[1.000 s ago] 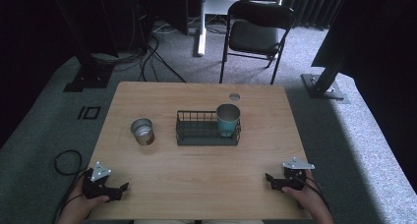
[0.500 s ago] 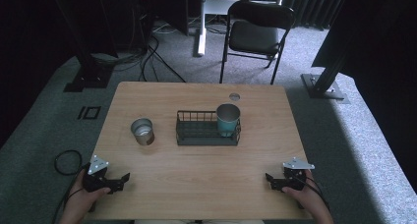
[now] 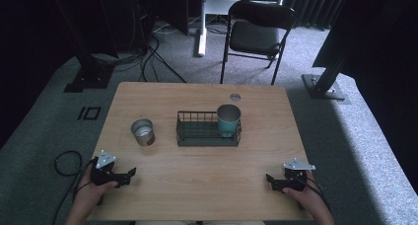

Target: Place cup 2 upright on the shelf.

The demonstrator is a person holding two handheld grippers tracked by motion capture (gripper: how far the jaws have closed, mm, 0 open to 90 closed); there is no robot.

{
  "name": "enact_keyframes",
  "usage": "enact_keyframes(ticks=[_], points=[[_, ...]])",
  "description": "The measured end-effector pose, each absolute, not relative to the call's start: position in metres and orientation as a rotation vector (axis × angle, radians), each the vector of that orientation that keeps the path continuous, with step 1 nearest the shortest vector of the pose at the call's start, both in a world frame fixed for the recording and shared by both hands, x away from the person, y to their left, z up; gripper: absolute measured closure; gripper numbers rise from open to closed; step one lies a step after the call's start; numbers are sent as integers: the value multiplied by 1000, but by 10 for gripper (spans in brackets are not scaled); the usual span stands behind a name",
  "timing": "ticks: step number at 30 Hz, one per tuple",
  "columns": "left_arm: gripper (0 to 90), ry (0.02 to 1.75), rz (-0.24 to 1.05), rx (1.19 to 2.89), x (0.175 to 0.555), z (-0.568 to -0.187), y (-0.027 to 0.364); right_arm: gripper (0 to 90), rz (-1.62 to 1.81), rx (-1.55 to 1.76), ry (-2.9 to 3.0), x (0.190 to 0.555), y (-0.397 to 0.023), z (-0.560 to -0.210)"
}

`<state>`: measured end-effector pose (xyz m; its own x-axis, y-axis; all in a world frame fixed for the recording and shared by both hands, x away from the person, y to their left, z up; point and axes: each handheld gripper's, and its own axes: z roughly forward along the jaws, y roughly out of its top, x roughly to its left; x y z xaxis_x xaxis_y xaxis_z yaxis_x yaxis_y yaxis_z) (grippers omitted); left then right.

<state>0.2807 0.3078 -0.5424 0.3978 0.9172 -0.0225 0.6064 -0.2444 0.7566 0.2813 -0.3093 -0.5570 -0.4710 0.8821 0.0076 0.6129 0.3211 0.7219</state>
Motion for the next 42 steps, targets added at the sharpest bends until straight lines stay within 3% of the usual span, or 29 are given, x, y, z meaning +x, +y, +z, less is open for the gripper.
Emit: enact_keyframes(ticks=[42], points=[[6,1231,628,1786,354,-528,280,104,947,1329,2204,281,-309,-557]])
